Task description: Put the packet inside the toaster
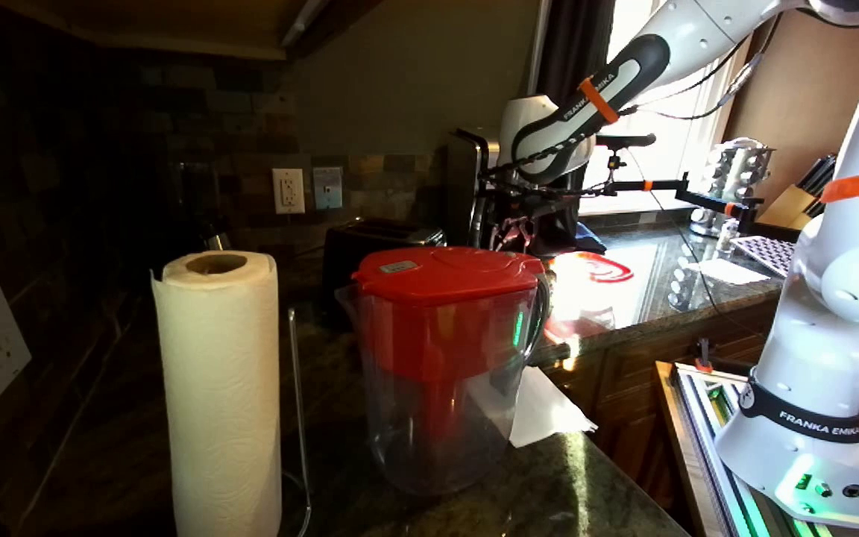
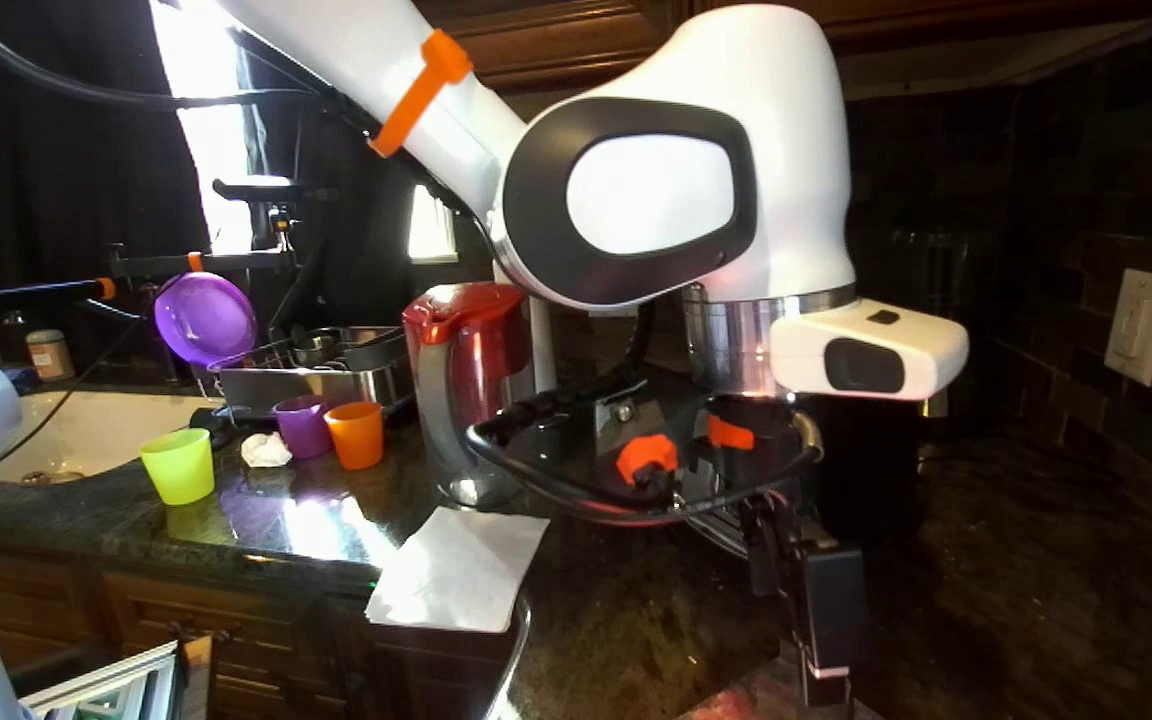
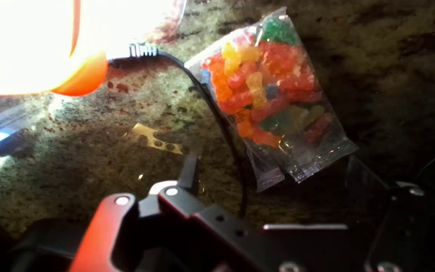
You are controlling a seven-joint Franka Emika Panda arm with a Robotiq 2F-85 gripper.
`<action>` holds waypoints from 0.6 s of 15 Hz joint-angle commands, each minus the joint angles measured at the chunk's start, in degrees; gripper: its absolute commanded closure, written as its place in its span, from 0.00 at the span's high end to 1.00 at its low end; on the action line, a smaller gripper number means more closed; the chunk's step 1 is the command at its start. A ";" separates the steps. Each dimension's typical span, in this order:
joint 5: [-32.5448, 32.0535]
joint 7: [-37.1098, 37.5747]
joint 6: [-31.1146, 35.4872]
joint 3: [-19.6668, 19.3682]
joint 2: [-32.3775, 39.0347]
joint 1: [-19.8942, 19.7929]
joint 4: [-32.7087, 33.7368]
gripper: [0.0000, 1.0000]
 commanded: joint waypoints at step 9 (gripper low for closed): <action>8.06 9.79 2.27 -2.49 11.06 3.64 7.95 1.00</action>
